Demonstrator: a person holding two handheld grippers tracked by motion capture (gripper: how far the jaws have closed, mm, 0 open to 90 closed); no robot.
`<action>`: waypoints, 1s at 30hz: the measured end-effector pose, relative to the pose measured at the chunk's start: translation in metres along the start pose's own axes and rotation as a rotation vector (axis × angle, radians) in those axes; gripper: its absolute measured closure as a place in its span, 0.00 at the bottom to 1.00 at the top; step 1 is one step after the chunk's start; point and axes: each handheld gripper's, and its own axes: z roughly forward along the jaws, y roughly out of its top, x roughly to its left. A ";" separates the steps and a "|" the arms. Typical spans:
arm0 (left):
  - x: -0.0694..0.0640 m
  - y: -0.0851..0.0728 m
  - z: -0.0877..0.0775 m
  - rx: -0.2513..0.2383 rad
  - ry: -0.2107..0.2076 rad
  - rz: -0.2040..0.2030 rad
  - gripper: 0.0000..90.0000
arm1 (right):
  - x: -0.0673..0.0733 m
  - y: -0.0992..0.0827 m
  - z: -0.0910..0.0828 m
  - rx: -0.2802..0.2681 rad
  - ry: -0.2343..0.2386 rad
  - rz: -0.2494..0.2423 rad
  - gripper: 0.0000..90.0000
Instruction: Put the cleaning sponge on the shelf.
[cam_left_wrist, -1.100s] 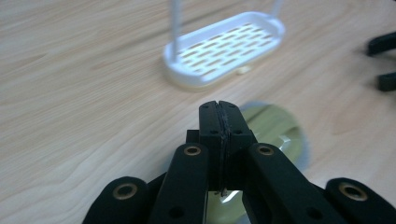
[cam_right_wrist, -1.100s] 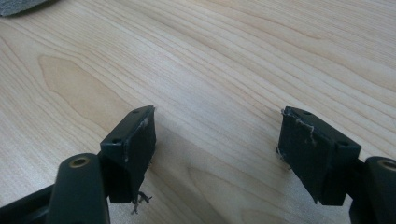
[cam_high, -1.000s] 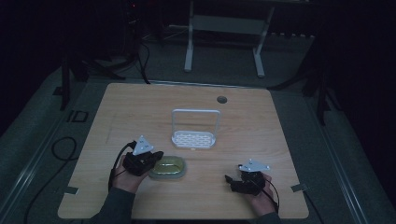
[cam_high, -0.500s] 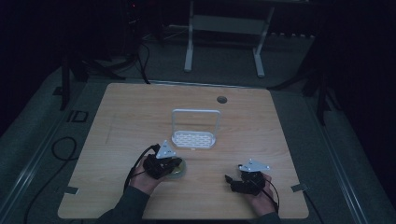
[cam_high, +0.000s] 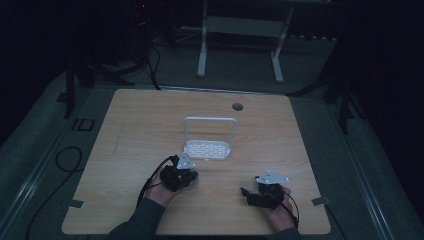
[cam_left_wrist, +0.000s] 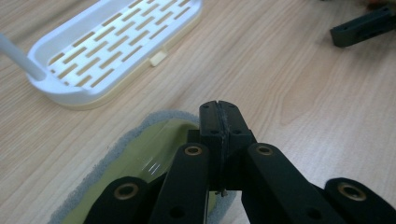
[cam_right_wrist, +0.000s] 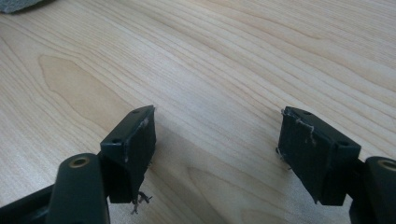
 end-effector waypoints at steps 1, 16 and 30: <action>0.001 0.000 0.000 0.003 0.002 0.000 1.00 | 0.000 0.000 0.000 -0.001 0.000 -0.001 0.30; 0.028 -0.004 -0.003 0.015 0.048 -0.055 1.00 | 0.000 0.000 0.000 -0.001 0.000 0.002 0.30; 0.051 -0.011 -0.023 0.016 0.074 -0.116 0.88 | 0.000 0.000 0.000 -0.001 0.000 0.002 0.30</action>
